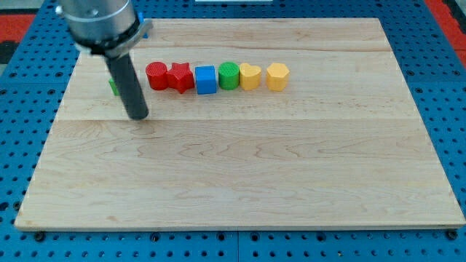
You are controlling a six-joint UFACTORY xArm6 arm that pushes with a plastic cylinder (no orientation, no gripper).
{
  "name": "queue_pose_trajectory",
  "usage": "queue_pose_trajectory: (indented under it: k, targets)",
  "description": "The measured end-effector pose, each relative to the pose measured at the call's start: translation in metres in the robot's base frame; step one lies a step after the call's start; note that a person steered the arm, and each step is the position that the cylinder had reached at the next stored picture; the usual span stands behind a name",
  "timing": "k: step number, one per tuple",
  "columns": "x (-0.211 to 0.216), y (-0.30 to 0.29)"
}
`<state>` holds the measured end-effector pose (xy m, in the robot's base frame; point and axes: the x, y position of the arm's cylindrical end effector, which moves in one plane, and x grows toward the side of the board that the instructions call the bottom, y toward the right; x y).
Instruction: Nudge the blue cube up a bit
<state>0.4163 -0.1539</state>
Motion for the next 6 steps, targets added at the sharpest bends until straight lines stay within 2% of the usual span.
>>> queue_pose_trajectory:
  k: [1, 2, 3, 4, 5, 6]
  targets:
    - [-0.022, -0.050]
    - [-0.033, -0.046]
    - [0.000, 0.026]
    - [0.003, 0.084]
    - [-0.021, 0.085]
    - [-0.026, 0.085]
